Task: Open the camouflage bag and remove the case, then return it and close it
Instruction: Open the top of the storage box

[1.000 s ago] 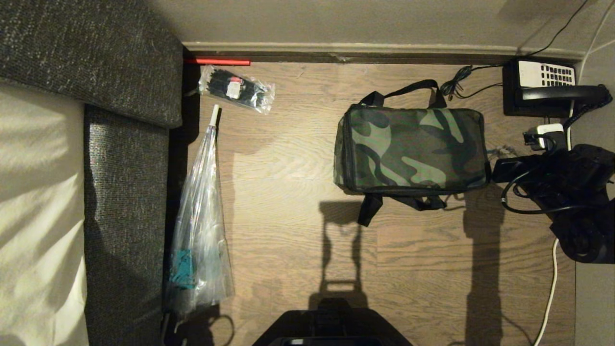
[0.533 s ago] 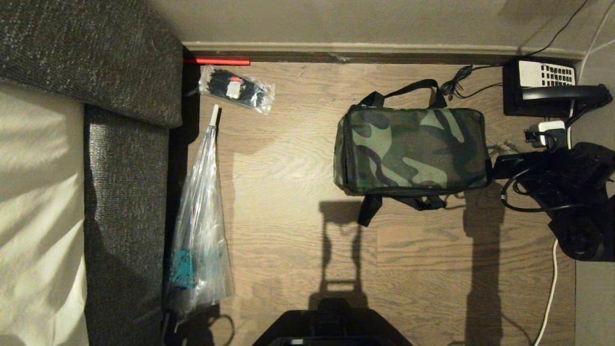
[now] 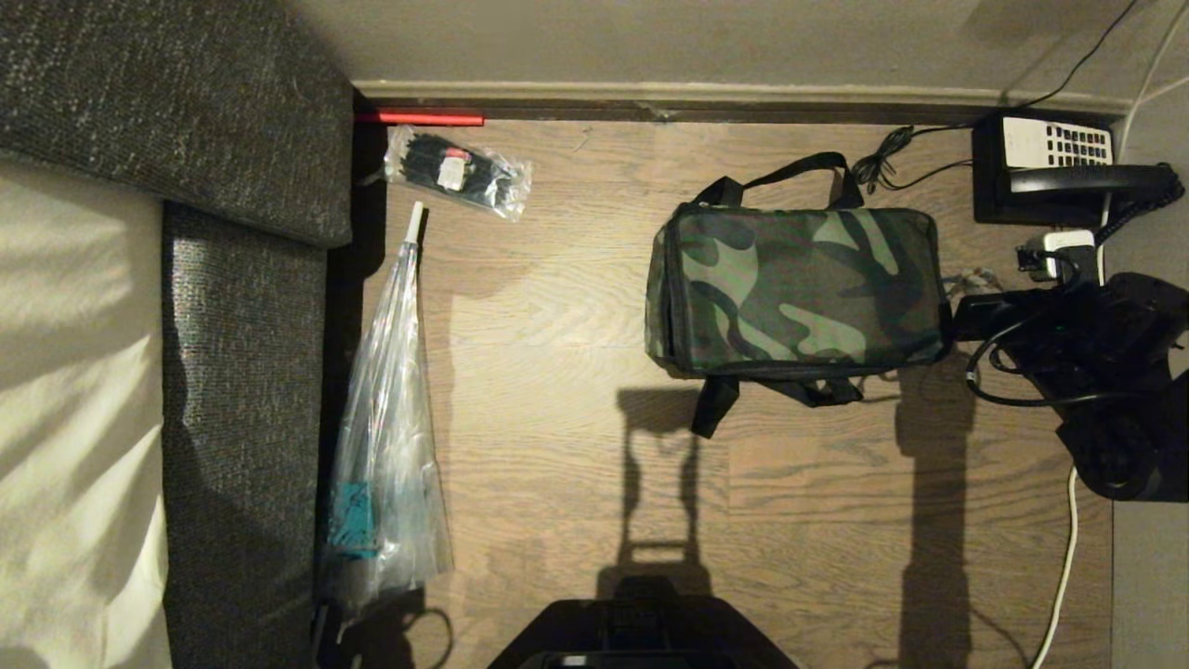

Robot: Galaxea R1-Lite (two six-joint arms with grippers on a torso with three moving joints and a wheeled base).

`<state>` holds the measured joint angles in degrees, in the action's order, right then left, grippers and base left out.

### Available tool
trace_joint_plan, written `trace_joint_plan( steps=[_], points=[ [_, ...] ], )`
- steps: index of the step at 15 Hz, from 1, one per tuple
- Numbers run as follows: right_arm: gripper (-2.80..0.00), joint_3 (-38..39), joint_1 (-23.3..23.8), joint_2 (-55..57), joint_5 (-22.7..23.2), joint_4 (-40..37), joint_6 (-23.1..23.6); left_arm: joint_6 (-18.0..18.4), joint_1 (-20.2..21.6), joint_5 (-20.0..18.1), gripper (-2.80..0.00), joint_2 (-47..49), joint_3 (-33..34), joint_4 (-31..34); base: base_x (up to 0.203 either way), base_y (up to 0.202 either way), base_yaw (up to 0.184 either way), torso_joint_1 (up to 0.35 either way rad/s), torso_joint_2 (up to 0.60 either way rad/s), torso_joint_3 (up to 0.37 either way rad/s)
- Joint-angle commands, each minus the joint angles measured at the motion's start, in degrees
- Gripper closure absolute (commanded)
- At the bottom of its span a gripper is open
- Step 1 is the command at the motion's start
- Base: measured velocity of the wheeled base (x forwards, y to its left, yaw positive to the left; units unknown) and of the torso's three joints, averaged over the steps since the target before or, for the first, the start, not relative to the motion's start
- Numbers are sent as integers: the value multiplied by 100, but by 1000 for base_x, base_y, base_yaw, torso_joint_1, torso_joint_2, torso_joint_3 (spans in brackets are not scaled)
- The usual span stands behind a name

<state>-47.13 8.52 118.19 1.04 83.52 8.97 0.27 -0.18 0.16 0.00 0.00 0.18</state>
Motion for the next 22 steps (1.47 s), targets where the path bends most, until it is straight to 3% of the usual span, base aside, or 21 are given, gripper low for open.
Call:
trace_joint_plan(
  steps=[1, 22],
  points=[
    [0, -7, -2, -6, 2, 51, -9, 0, 1, 2, 0, 0, 9, -1, 0, 0, 0, 0, 0, 0],
    [0, 11, -644, -59, -51, 51, -177, 0, 1, 2, 0, 0, 9, -1, 0, 0, 0, 0, 0, 0]
  ],
)
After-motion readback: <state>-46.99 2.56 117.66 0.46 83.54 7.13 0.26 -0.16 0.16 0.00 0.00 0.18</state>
